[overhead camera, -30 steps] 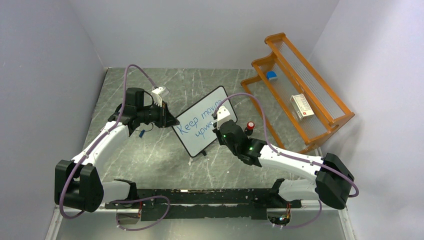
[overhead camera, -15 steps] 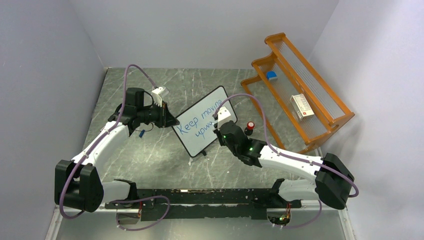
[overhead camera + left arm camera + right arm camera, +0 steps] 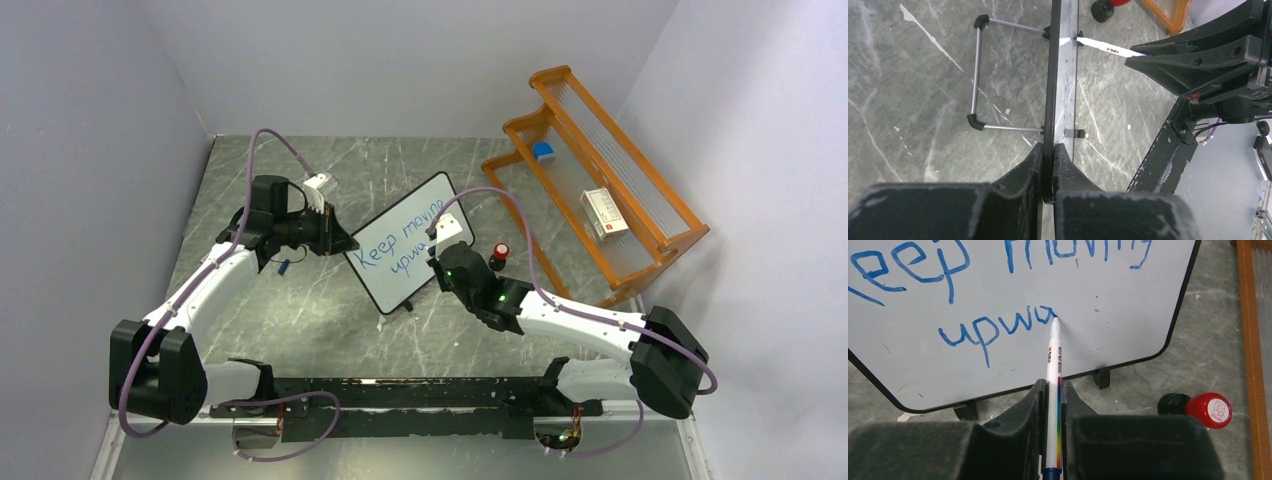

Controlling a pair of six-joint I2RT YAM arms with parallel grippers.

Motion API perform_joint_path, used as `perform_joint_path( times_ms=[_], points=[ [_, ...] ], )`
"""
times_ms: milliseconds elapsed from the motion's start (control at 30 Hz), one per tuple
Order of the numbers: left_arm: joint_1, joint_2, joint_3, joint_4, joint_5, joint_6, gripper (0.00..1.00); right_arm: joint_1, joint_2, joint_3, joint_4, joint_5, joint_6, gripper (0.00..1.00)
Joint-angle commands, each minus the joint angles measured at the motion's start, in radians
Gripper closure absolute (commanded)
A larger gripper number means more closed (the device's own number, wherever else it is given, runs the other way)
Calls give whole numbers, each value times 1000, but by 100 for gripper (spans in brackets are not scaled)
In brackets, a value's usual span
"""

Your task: Write a sentence on the whiteboard

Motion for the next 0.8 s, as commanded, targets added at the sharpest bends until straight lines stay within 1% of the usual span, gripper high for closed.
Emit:
perform_joint_path(
  times_ms=[0, 367, 600, 767],
  points=[
    [-4, 41, -24, -80, -157, 65, 95, -11, 13, -13, -11, 16, 16, 100],
    [-4, 40, -24, -81, -159, 65, 95, -16, -7, -16, -15, 19, 17, 100],
    [-4, 38, -24, -81, -159, 64, 95, -18, -46, -9, 15, -2, -3, 100],
    [-4, 37, -26, -81, -160, 65, 95, -29, -35, 7, 32, -15, -16, 100]
  ],
)
